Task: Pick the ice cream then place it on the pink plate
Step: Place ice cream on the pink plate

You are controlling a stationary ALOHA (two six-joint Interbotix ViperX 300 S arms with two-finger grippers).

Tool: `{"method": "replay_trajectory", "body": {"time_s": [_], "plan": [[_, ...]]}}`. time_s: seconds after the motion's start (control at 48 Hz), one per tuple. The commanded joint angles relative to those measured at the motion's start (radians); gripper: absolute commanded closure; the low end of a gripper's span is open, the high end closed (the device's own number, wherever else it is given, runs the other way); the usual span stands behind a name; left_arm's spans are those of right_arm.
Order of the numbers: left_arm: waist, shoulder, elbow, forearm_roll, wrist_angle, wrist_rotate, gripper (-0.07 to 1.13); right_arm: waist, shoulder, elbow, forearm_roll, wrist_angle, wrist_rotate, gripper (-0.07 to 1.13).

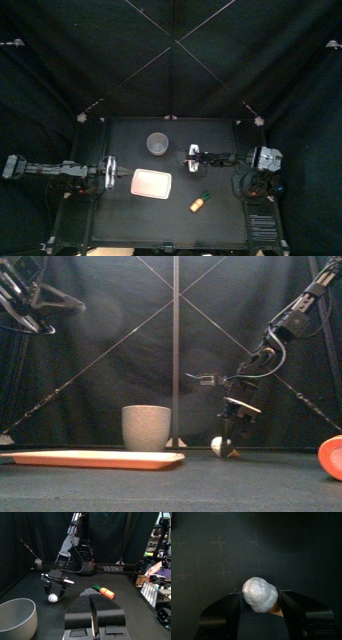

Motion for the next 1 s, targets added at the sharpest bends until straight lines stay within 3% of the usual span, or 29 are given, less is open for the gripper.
{"method": "replay_trajectory", "body": {"time_s": [0.021,0.188,0.458,0.771,0.875,1.0], "plan": [[0.002,0.003,-0.012,-0.002,-0.003,0.0,1.08,-0.005,-0.025,-0.017,0.008,0.003,0.0,0.4],[0.002,0.005,-0.014,-0.002,-0.005,0.002,1.08,0.009,-0.034,-0.06,0.017,0.005,0.008,0.45],[0.002,0.003,-0.012,-0.002,-0.003,0.002,1.08,0.201,-0.081,-0.249,0.055,0.071,0.005,0.45],[0.003,0.003,-0.014,-0.002,-0.003,0.005,1.08,0.357,0.051,-0.422,0.138,0.051,0.008,0.45],[0.003,0.002,-0.012,-0.002,-0.005,0.005,1.08,0.367,0.097,-0.46,0.155,0.029,0.009,0.41],[0.003,0.003,-0.012,-0.002,-0.003,0.005,1.08,0.367,0.14,-0.486,0.181,-0.018,0.008,0.29]]}}
